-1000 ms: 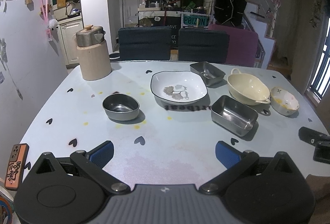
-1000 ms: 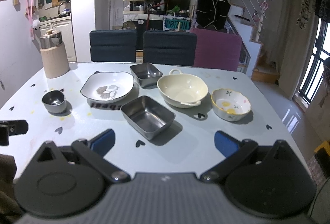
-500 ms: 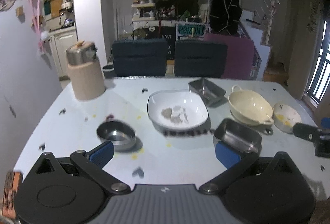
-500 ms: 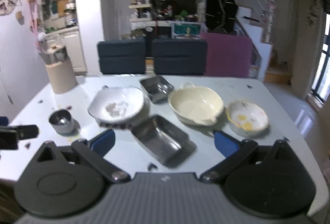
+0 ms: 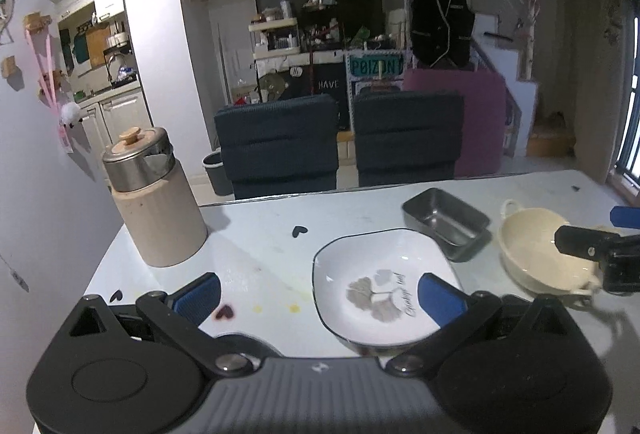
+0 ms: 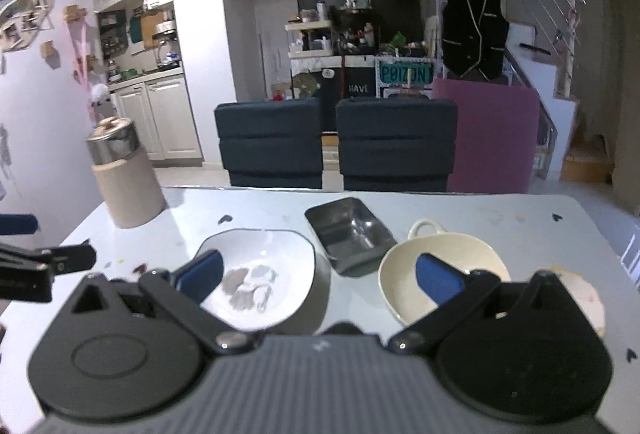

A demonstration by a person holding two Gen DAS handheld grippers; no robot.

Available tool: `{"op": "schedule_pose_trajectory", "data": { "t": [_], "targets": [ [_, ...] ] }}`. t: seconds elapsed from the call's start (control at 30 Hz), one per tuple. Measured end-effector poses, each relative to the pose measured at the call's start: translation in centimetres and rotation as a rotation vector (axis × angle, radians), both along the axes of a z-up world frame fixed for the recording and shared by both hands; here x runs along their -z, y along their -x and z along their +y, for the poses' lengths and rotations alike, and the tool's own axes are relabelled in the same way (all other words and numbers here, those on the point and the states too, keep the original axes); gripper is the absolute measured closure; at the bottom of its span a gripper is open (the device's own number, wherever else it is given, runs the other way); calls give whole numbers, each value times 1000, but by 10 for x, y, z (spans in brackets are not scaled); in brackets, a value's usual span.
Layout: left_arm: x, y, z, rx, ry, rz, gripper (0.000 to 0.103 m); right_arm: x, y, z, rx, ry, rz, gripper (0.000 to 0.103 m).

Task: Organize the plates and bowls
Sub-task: 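Move the right gripper to the white ginkgo plate rim and close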

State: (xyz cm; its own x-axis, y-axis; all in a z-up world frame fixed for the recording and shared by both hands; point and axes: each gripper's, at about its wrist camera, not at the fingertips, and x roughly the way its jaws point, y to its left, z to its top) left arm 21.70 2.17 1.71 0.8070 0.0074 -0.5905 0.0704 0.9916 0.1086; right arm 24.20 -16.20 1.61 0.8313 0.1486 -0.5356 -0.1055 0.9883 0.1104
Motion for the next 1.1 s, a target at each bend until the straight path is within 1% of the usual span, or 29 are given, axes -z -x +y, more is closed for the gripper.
{"op": "schedule_pose_trajectory", "data": {
  "t": [0.07,0.13,0.17,0.23,0.3,0.33,0.37,0.4,0.43,0.47,0.5,0.53,0.57,0.67,0.7,0.77,0.87,0.93,1.0,1.07,1.1],
  "targets": [
    [7,-23,5,-5,7,12,0,7,-22,2,-20,1,13,0],
    [16,-45,12,-12,24,23,0,14,-42,3,-80,-16,20,0],
    [20,-54,16,-14,41,25,0,19,-53,3,-94,-25,30,0],
    [30,-70,25,-13,91,27,0,28,-74,5,-79,-27,54,0],
    [40,-85,32,4,143,29,0,37,-95,6,-76,-38,79,8],
    [46,-95,35,8,156,40,0,43,-104,4,-75,-53,99,17],
    [51,-101,35,9,159,51,3,50,-114,5,-67,-75,127,24],
    [57,-108,34,15,155,65,11,58,-124,3,-50,-105,163,28],
    [62,-115,35,25,153,81,16,65,-133,1,-42,-135,195,35],
    [67,-121,34,30,154,101,24,73,-139,-1,-38,-168,223,42],
    [73,-128,34,31,160,121,29,81,-146,-3,-28,-194,252,46],
    [80,-134,35,35,174,142,31,88,-152,-4,-23,-203,273,54],
    [85,-137,34,38,181,161,35,94,-157,-4,-19,-207,294,62],
    [104,-150,32,41,187,220,48,111,-168,-3,-6,-251,355,73],
    [109,-154,32,40,186,235,53,116,-170,-3,-9,-273,375,74],
    [119,-161,32,34,180,271,56,125,-173,-1,-16,-294,404,79],
    [130,-166,34,14,178,307,58,135,-180,6,-28,-305,429,81],
    [136,-170,37,8,192,333,63,138,-180,9,-27,-309,446,83],
    [141,-172,38,2,202,354,77,141,-183,10,-24,-303,452,85],
    [146,-174,40,-6,209,378,84,142,-182,8,-22,-301,457,87],
    [148,-176,40,-8,212,388,85,143,-183,7,-23,-302,460,88]
  ]
}}
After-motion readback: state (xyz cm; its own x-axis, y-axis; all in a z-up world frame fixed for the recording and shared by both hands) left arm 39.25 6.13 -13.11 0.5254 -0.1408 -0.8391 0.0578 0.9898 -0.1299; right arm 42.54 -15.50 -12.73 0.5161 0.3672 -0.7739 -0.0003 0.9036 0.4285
